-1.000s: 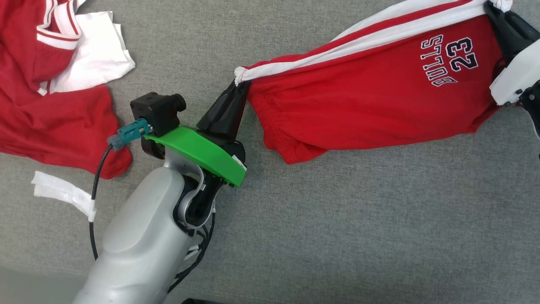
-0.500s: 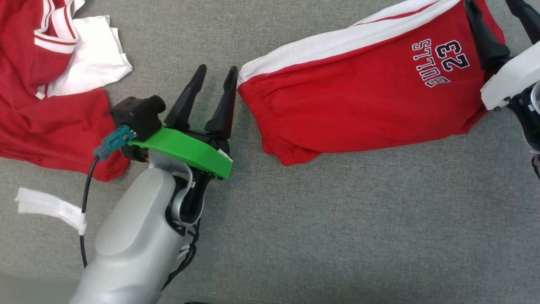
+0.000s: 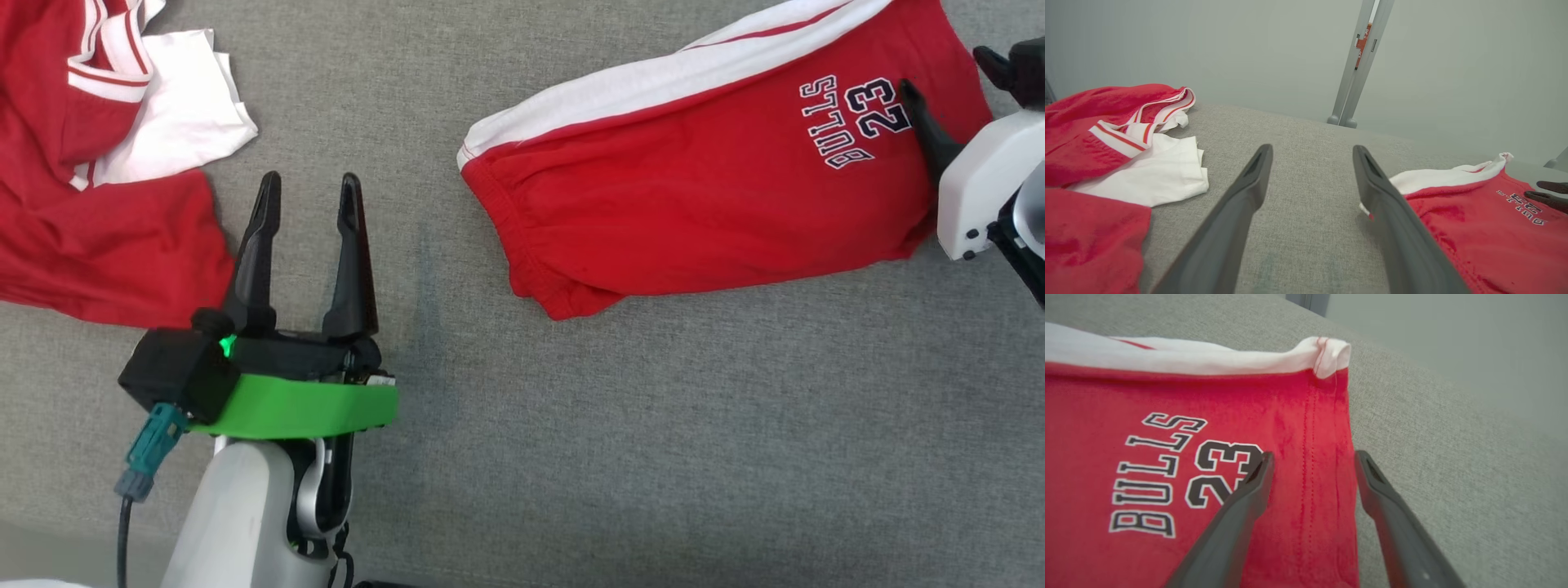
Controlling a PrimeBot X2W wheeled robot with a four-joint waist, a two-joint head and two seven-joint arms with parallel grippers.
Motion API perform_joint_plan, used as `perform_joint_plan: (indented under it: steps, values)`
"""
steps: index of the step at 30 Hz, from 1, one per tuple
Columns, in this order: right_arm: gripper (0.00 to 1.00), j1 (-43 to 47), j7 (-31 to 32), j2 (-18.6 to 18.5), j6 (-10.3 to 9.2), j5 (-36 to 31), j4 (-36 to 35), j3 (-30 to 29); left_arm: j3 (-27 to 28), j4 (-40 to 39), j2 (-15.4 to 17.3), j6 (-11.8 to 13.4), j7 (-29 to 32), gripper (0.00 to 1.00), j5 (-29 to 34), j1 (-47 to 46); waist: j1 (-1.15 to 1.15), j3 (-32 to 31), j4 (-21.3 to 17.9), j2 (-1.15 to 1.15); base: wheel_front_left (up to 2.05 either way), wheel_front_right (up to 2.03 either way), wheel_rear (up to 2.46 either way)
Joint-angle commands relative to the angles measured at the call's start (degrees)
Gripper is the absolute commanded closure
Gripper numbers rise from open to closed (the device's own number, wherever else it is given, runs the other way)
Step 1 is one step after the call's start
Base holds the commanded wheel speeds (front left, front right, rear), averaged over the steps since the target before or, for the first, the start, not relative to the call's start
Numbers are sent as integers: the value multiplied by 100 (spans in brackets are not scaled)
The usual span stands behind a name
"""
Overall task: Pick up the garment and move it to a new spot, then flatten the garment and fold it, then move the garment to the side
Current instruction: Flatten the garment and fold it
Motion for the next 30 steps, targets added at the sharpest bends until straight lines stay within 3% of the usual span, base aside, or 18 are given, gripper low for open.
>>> perform_joint_plan:
  steps: [1,4,16,24,25,26,27,30]
  values:
    - [0,-115,171,9,-11,-20,56,29,103,-109,-44,-74,1,0,100,113,0,85,89,0,0,0,0]
    - [0,-212,471,-87,-11,-102,242,92,178,-243,-86,-187,1,0,267,236,0,140,198,0,0,0,0]
    - [0,-74,998,-117,-12,-470,672,-213,-76,-323,-94,-100,1,0,-15,467,0,56,310,0,0,0,0]
    - [0,256,1575,366,18,194,802,-286,-144,-219,-93,-151,0,0,-27,458,0,16,291,0,0,0,0]
    - [7,303,1643,507,26,366,869,-348,-143,-194,-93,-158,0,0,-19,465,0,-5,286,0,0,0,0]
    - [43,329,1652,604,29,488,899,-371,-139,-167,-93,-162,0,0,-10,471,0,-30,280,0,0,0,0]
    - [100,340,1590,722,29,627,955,-467,-134,-136,-92,-162,0,0,0,487,0,-70,269,0,0,0,0]
    - [100,396,1445,908,25,970,1079,-652,-109,-70,-92,-165,0,0,29,550,0,-202,215,0,0,0,0]
